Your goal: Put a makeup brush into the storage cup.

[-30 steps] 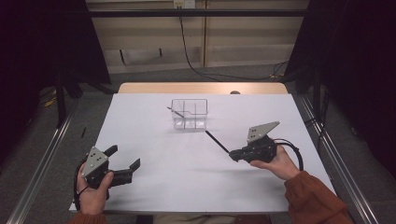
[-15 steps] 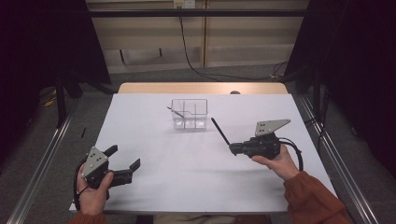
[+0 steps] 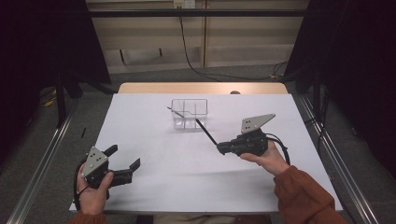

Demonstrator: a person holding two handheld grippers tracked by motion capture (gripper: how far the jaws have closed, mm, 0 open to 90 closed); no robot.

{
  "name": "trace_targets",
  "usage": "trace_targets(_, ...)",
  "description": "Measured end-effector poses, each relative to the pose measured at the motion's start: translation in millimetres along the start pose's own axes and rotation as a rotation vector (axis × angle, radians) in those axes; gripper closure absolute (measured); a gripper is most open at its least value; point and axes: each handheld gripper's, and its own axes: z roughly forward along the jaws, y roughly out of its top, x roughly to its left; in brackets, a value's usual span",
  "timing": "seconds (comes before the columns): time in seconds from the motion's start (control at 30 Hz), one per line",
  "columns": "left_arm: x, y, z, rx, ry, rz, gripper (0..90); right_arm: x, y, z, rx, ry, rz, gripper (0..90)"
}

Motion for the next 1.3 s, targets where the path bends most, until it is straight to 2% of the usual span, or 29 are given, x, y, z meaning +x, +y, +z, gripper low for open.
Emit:
trace_targets(0.17,-0.6,0.0,0.0,-0.002,-0.005,0.000,3.2,3.2,9.9,5.2,0.034,0.016,-0.024,84.8)
trace_targets(0.37,-0.4,0.0,0.2,0.000,-0.005,0.001,3.2,7.0,17.1,8.7,0.143,0.008,-0.083,84.8)
trace_targets(0.47,-1.0,0.0,0.7,-0.002,-0.007,-0.003,3.3,7.6,19.5,8.9,0.174,0.017,-0.095,84.8)
trace_targets(0.57,-3.2,0.3,2.2,0.008,-0.026,0.021,3.1,9.4,22.3,10.2,0.218,0.033,-0.119,84.8)
trace_targets(0.67,-5.1,1.7,2.9,0.007,-0.036,0.030,3.1,7.4,23.4,12.6,0.258,0.042,-0.121,84.8)
trace_targets(0.77,-4.3,1.2,2.9,0.005,-0.038,0.014,3.1,6.0,23.6,17.5,0.318,0.049,-0.125,84.8)
trace_targets(0.9,-4.4,1.3,3.0,0.004,-0.038,0.015,3.2,9.4,25.9,24.4,0.410,0.039,-0.188,84.9)
trace_targets(0.97,-4.5,1.5,3.0,0.006,-0.037,0.019,3.2,11.1,28.6,26.5,0.442,0.037,-0.203,84.9)
trace_targets(1.03,-4.2,1.8,2.7,0.005,-0.040,0.022,3.3,11.9,31.4,27.8,0.469,0.039,-0.214,84.8)
trace_targets(1.13,-4.9,3.0,2.1,0.004,-0.067,0.033,3.5,12.1,34.7,29.7,0.516,0.045,-0.222,84.9)
trace_targets(1.3,-6.3,3.4,3.3,0.011,-0.073,0.042,3.8,11.6,33.8,35.9,0.608,0.047,-0.239,84.9)
